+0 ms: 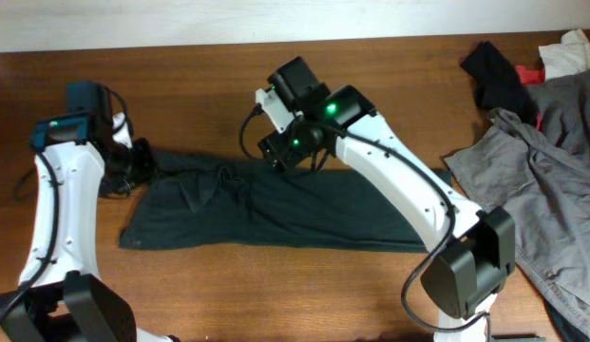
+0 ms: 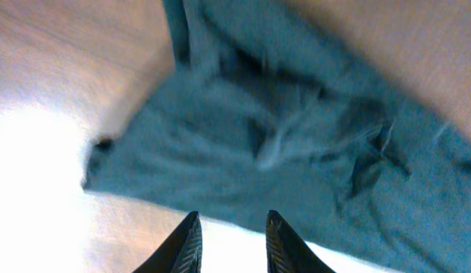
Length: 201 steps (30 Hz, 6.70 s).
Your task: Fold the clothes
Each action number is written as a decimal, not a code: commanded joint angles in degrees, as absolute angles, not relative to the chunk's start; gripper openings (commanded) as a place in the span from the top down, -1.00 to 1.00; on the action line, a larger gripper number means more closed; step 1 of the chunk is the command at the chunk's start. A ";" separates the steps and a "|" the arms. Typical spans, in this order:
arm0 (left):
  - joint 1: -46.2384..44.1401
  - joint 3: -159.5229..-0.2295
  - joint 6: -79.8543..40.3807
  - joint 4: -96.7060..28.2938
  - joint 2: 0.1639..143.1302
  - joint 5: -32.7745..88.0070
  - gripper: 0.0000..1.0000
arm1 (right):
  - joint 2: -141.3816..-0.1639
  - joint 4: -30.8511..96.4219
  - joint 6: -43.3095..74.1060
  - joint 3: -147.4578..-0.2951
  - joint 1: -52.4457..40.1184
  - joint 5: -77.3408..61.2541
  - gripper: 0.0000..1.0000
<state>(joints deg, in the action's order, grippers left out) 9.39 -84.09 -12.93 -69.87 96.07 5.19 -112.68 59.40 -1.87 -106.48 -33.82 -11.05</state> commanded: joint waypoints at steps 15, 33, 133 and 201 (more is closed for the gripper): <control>7.66 -57.60 -13.85 -44.14 96.86 18.50 0.31 | -114.91 34.76 -1.63 -89.38 -35.18 -24.45 -0.22; 7.66 -52.84 -15.84 -35.75 96.86 18.24 0.28 | -115.20 19.09 -3.18 -79.81 -39.79 -19.84 -0.28; 14.44 -53.19 -18.57 -38.68 82.13 20.36 1.00 | -115.70 30.94 -1.39 -79.77 -40.12 -38.17 0.88; 10.02 -55.13 -26.37 -34.09 87.53 24.58 0.91 | -115.42 30.30 6.74 -82.59 -38.98 -35.35 0.82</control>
<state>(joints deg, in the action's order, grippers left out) 11.88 -54.17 -23.86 -35.99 86.65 22.33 -117.69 29.54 10.26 -81.58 -39.07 -33.74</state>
